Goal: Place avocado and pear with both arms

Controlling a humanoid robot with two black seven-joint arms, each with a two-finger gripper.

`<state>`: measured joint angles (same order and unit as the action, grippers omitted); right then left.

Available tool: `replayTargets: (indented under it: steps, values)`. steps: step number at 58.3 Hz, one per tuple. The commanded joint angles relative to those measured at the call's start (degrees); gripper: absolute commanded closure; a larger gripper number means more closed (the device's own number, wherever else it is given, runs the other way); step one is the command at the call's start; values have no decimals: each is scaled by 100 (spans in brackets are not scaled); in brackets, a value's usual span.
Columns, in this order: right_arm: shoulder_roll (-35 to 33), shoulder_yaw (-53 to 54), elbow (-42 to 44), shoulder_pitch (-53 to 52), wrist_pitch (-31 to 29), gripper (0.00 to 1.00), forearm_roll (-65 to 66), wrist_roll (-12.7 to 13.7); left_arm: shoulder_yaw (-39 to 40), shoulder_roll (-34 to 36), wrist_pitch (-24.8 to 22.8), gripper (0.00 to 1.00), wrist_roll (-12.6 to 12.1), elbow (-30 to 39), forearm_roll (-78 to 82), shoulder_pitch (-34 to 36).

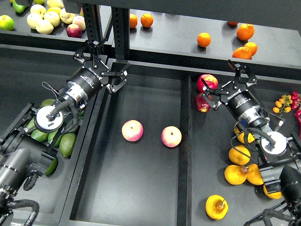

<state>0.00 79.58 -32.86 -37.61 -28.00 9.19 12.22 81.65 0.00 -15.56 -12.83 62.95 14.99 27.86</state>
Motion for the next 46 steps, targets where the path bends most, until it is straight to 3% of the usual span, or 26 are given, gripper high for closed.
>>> replayTargets:
  steps: [1, 46]
  values:
    - [0, -4, -19, -1, 0, 1, 4, 0, 0, 0, -9, 1, 0, 7, -5, 0]
    - [0, 31, -54, 43, 0, 1, -5, 0, -27, 0, -9, 0, -9, -73, 4, 62]
